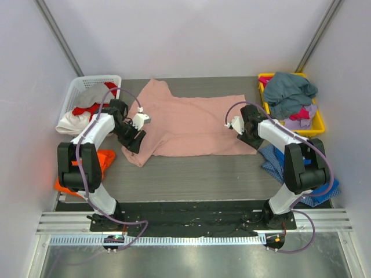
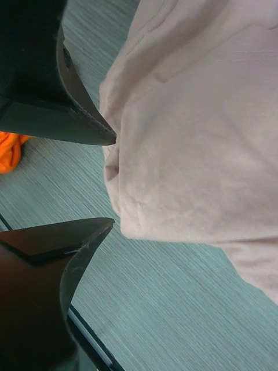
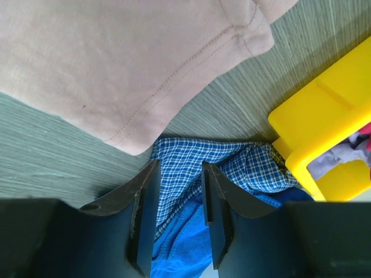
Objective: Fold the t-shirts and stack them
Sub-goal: Fold the flattened tshirt in 1/3 of the way
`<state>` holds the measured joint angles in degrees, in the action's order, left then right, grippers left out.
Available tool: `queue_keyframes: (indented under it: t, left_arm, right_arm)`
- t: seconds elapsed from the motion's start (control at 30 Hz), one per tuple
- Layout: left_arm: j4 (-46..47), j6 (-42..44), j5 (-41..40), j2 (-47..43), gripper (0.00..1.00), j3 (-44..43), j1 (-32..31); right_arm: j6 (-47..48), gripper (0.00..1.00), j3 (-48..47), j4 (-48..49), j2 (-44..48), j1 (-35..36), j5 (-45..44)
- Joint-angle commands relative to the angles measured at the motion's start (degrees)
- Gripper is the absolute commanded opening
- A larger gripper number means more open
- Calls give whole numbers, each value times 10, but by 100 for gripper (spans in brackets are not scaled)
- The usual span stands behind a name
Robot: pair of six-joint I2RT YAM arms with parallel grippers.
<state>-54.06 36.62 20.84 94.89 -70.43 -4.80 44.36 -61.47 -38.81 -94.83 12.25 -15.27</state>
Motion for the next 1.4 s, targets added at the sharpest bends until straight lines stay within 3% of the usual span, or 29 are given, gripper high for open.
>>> queue_keyframes:
  t: [0.0,0.6,1.37]
  left_arm:
    - [-17,6,64,28,57,-25,32]
    - [-37,31,81,145,51,-117,102]
    - [-83,60,107,191,43,-144,103]
  right_arm:
    - [-9,41,13,7,37,-2,3]
    - [-18,38,49,8,51,1,9]
    - [-21,38,62,13,58,1,11]
